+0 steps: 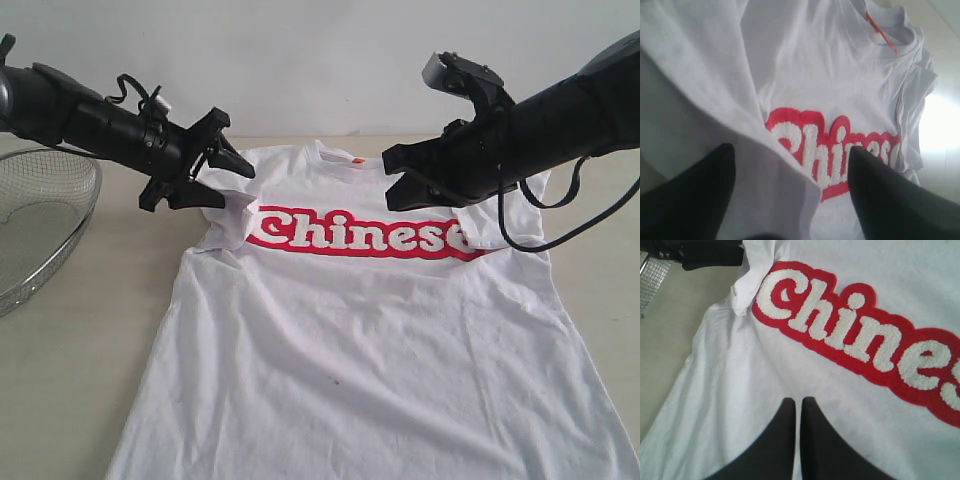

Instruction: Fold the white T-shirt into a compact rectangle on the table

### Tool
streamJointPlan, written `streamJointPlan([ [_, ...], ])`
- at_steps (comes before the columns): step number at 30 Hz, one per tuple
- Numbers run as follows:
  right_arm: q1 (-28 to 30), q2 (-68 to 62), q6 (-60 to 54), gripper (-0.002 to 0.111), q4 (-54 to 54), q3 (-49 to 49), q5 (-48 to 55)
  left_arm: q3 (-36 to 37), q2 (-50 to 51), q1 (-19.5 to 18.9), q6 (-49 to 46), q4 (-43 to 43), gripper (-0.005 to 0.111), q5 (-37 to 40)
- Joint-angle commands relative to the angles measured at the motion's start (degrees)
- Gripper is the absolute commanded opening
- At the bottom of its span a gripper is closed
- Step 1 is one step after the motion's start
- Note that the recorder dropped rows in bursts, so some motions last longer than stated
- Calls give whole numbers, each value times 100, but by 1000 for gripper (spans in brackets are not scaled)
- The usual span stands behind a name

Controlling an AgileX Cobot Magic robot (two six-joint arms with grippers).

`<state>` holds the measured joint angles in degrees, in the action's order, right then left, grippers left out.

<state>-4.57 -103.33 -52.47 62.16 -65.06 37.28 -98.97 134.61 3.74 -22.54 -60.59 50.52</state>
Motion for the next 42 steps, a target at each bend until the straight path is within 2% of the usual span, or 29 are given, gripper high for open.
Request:
streamJointPlan([
  [1, 2, 58, -49, 0, 13, -23, -4, -38, -23, 28, 88, 158, 62, 71],
  [30, 2, 58, -38, 0, 24, -23, -71, -38, 280, 28, 263, 14, 62, -299],
  [42, 2, 58, -38, 0, 24, -23, -63, -298, 280, 16, 242, -156, 62, -319],
])
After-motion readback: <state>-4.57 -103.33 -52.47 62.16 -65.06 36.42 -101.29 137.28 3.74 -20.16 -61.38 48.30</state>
